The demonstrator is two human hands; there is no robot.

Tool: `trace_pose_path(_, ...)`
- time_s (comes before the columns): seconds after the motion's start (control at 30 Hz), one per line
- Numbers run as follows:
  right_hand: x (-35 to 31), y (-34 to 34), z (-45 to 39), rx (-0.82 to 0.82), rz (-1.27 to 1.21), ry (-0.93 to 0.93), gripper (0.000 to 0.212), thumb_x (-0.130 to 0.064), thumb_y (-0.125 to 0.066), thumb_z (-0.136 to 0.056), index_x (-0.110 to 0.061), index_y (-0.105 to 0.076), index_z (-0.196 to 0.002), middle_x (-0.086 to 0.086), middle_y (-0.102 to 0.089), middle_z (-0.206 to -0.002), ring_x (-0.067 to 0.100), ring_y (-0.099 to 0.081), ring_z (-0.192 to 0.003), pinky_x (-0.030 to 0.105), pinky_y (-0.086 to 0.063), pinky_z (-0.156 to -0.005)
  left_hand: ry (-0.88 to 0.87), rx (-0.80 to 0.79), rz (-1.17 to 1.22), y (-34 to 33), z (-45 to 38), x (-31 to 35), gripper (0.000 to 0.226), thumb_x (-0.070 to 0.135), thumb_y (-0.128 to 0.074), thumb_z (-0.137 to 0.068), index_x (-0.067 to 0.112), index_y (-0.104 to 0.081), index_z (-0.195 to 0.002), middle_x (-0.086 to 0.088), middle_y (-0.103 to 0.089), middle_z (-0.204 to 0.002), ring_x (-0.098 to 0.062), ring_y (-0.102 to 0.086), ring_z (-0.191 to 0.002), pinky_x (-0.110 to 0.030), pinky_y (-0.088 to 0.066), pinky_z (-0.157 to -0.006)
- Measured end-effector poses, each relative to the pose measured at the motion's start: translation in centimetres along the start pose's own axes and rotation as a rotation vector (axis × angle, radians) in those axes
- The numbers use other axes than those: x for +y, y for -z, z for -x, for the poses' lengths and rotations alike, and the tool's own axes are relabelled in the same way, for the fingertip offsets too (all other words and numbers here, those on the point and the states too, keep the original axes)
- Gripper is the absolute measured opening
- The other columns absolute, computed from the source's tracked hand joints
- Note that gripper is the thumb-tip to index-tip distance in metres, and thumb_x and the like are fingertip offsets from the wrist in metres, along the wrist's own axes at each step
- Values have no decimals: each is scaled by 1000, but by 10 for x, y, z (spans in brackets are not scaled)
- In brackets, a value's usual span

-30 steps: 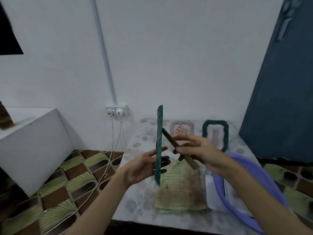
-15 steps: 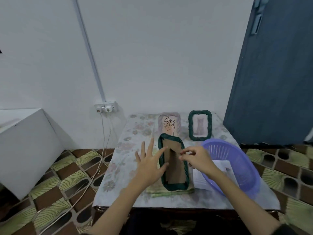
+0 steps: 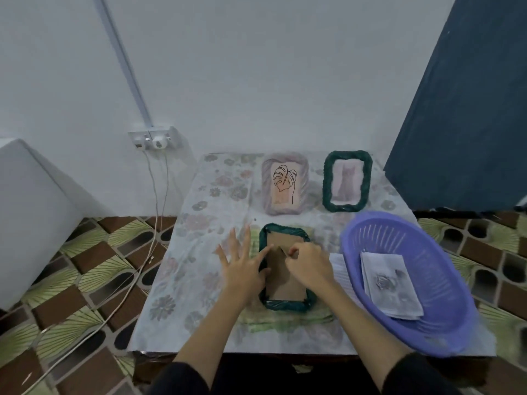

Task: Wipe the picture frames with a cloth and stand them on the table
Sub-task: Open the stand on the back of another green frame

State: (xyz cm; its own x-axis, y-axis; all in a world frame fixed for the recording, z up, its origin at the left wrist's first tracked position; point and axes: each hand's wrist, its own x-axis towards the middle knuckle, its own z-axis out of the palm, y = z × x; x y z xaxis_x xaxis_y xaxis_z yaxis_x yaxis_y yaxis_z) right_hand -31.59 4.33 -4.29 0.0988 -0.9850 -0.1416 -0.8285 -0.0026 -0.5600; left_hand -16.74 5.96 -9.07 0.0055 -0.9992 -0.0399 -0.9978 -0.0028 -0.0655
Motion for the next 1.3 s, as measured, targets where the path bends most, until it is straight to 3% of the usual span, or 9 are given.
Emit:
trace_pose_path(0.2,1,-37,-18,-51,178,-43,17,-27,-45,-86,-14,-56,-84,11,-61,-102,31,-55,-105,41,-48,-86,5,-163,25,-20,-12,-2,51,55,-26,-97,47,-12,-145,-6,30,-153,-40,24,-140,-66,9,-106)
trace_pose_path(0.3,-7,-55,-13,-52,359,-31,22,-26,-48,-86,-13,-60,-100,13,-54,-124,32,-35,-128,46,-33,-103,4,-242,-2,-31,-11,-5,54,55,-24,-97,47,-5,-147,-6,30,-153,-40,27,-139,-67,10,-106)
trace_pose_path(0.4,-3,-73,-6,-44,480,-10,31,-24,-47,-89,-13,-54,-117,14,-49,-129,31,-37,-125,44,-31,-101,26,-241,52,-42,-10,-8,55,58,-24,-96,50,-2,-145,-6,26,-155,-40,25,-139,-68,8,-105)
trace_pose_path(0.6,24,-76,1,-57,362,65,33,-19,-43,-90,-16,-58,-120,7,-38,-141,25,-30,-132,42,-29,-105,36,-278,154,-46,-8,-4,55,58,-19,-96,47,1,-146,0,22,-156,-35,25,-140,-68,7,-106)
trace_pose_path(0.8,65,-50,9,-66,-88,59,25,-7,-53,-82,-14,-68,-101,4,-66,-104,20,-57,-100,30,-48,-83,-114,-219,205,-51,15,13,69,78,-10,-79,54,-4,-144,13,28,-151,-30,19,-144,-70,6,-105)
trace_pose_path(0.93,88,-47,22,-64,47,97,14,-15,-59,-83,-15,-65,-96,1,-61,-101,18,-46,-103,23,-39,-81,-56,-231,203,-55,18,16,64,76,-14,-84,55,1,-143,9,22,-155,-31,18,-144,-69,6,-105)
trace_pose_path(1.07,93,-51,34,-106,160,162,28,-33,-62,-84,-18,-59,-107,-4,-52,-110,16,-39,-108,26,-38,-87,-59,-224,164,-60,20,20,96,82,32,-47,55,14,-137,6,21,-156,-34,18,-143,-70,5,-105)
trace_pose_path(1.17,89,-52,37,-68,253,232,29,-31,-63,-84,-15,-58,-107,-2,-51,-112,19,-40,-111,30,-38,-85,-49,-212,166,-61,21,21,90,81,32,-50,54,18,-134,4,20,-157,-35,17,-143,-70,4,-105)
trace_pose_path(1.3,90,-55,38,-7,347,340,38,-30,-89,-48,-21,-62,-75,-7,-59,-85,18,-57,-85,28,-48,-58,-53,-214,161,-64,21,21,88,81,33,-51,54,19,-134,3,20,-157,-36,17,-143,-69,3,-106)
